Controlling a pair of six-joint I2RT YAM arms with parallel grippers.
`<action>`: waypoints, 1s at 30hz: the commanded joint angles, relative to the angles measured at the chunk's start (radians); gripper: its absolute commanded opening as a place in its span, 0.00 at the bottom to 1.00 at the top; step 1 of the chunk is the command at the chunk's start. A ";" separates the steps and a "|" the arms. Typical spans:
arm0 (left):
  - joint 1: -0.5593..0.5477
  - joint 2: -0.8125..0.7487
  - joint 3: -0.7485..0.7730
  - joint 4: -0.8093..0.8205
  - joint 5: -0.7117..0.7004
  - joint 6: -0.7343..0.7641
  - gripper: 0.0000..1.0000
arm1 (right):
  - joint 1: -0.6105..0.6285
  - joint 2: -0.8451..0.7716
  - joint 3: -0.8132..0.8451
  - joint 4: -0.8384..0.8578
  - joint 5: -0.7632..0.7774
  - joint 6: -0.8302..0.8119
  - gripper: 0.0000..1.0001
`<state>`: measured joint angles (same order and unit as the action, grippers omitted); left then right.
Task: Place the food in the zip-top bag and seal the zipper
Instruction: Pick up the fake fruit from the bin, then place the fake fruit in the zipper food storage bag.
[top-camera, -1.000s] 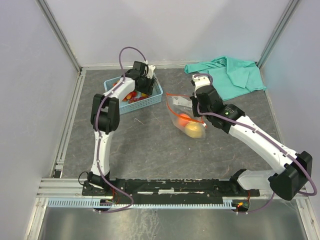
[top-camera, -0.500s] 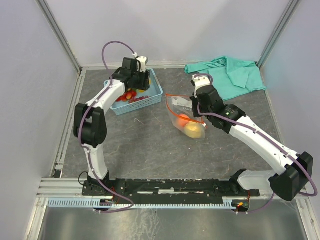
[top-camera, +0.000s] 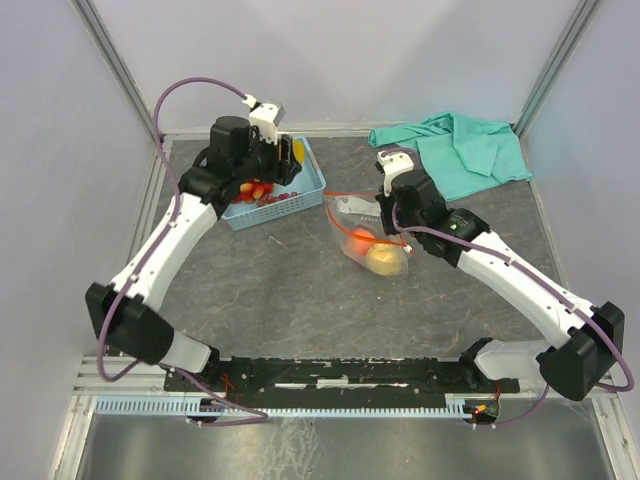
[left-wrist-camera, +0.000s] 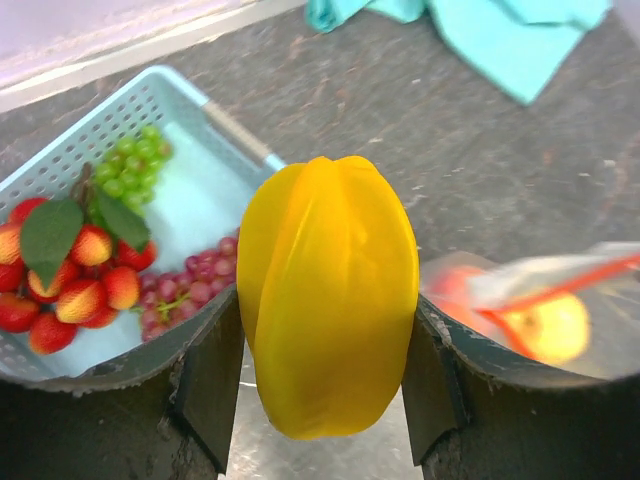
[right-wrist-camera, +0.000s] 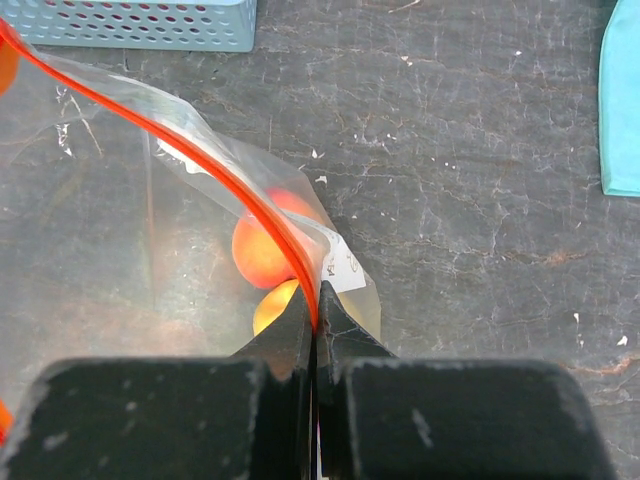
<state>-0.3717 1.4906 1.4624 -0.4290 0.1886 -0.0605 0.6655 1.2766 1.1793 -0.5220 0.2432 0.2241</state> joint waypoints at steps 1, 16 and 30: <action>-0.080 -0.126 -0.015 -0.066 0.005 -0.102 0.22 | 0.000 -0.001 0.018 0.097 0.002 -0.035 0.01; -0.283 -0.216 -0.055 -0.125 0.080 -0.462 0.19 | 0.013 -0.015 -0.118 0.389 0.034 -0.065 0.02; -0.308 -0.161 -0.080 -0.072 0.111 -0.764 0.17 | 0.145 -0.040 -0.272 0.727 0.292 -0.141 0.02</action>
<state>-0.6785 1.3281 1.3914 -0.5468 0.2905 -0.7174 0.7845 1.2690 0.9165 0.0170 0.4164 0.1169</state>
